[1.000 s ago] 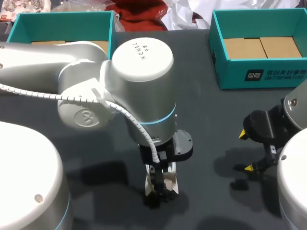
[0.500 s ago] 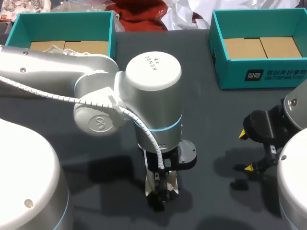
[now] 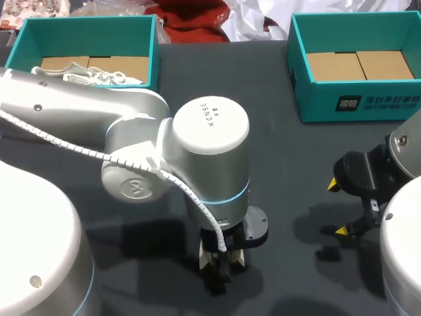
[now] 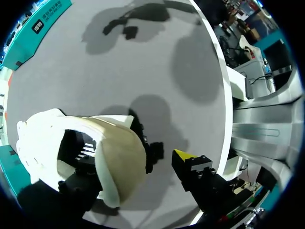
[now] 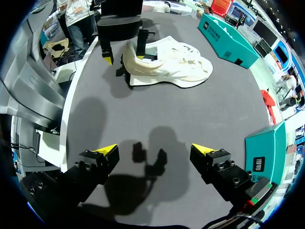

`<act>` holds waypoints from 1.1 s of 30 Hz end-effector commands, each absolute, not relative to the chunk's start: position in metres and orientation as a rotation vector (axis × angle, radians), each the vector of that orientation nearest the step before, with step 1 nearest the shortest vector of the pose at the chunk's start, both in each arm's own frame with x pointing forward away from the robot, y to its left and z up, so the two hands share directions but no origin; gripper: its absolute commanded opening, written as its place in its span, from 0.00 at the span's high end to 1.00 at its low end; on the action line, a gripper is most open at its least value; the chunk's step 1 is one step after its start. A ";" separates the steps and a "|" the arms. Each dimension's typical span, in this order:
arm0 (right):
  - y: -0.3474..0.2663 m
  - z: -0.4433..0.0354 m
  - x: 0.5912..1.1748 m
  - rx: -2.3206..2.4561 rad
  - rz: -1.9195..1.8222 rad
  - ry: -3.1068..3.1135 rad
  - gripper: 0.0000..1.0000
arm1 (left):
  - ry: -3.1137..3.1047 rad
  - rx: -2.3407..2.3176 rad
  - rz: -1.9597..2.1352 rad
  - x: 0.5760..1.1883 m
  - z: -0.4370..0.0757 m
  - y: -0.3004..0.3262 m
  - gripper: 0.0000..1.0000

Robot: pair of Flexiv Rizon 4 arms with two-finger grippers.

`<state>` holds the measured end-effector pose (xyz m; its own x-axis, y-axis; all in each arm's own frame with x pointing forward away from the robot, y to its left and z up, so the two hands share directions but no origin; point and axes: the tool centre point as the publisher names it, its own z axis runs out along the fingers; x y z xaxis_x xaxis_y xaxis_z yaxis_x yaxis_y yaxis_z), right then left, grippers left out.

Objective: Take the shoe out of the shoebox, open the shoe tongue, remove and reinsert the insole, then place the shoe into the shoebox

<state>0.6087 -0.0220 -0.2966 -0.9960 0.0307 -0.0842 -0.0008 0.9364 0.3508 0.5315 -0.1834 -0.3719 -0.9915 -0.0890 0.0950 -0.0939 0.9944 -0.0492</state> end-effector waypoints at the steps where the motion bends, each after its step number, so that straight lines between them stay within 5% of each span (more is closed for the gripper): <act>1: -0.022 -0.297 0.606 0.024 0.541 3.000 0.00 | -3.054 0.151 0.078 0.527 -0.374 -0.185 0.35; 12: -0.022 -0.297 0.606 0.024 0.541 3.000 0.00 | -3.057 0.216 0.040 0.529 -0.379 -0.186 0.58; 14: -0.022 -0.297 0.606 0.024 0.541 3.000 0.00 | -3.057 0.224 0.039 0.531 -0.381 -0.186 0.79; 15: -0.022 -0.297 0.606 0.024 0.541 3.000 0.00 | -3.056 0.226 0.039 0.533 -0.380 -0.186 1.00; 33: -0.022 -0.297 0.606 0.024 0.541 3.000 0.00 | -3.031 0.111 0.040 0.565 -0.320 -0.173 1.00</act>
<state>0.6086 -0.0220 -0.2965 -0.9960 0.0307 -0.0842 -0.0008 0.9364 0.3508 0.5561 -0.1845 -0.3493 -0.9917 -0.0777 0.1029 -0.0801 0.9966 -0.0197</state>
